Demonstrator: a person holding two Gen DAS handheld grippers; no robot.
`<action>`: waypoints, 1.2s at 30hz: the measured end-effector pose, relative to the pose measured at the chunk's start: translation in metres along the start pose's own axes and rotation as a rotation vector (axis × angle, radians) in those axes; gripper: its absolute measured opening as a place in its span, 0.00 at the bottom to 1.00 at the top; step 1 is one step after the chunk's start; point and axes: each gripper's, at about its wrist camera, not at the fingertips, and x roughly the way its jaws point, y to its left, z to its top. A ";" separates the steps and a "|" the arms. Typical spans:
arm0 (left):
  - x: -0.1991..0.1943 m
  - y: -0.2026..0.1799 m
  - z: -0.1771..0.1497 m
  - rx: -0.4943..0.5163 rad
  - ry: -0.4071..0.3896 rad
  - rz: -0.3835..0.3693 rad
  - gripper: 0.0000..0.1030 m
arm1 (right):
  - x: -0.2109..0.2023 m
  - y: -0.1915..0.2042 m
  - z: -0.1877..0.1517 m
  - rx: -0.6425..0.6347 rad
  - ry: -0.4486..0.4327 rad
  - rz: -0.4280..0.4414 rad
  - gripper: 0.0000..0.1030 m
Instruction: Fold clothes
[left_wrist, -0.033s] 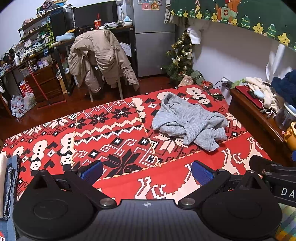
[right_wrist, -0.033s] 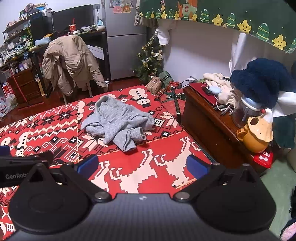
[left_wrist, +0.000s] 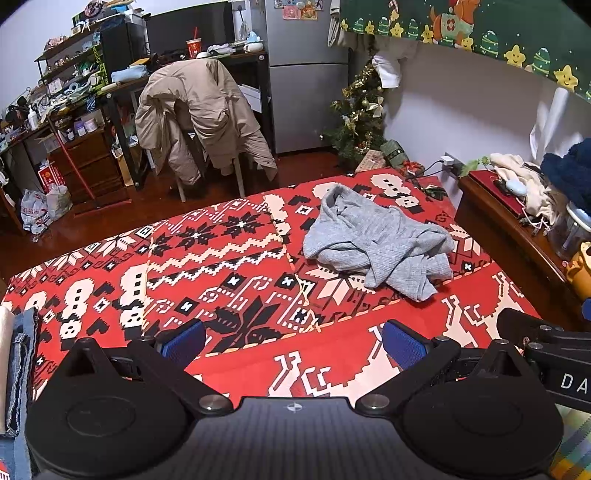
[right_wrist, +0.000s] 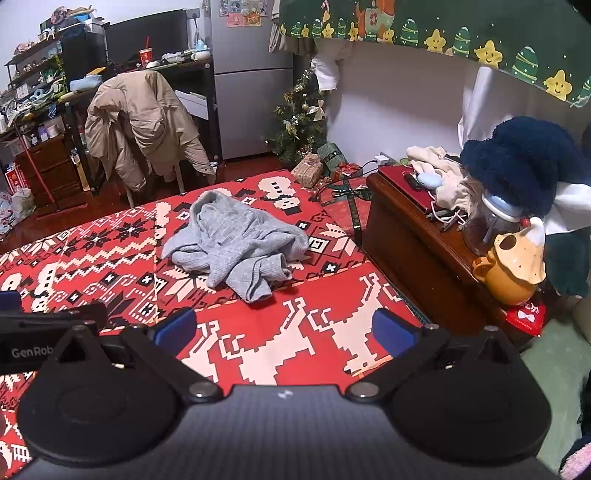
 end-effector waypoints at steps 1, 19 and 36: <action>-0.001 0.000 -0.001 0.003 -0.004 0.004 1.00 | 0.000 0.000 0.000 -0.001 0.000 -0.002 0.99; -0.001 -0.002 -0.002 -0.008 0.005 -0.016 1.00 | -0.006 -0.001 -0.002 -0.010 -0.020 -0.005 0.99; 0.001 0.003 -0.006 -0.035 0.009 -0.029 1.00 | -0.002 -0.003 -0.002 -0.015 -0.016 0.004 0.99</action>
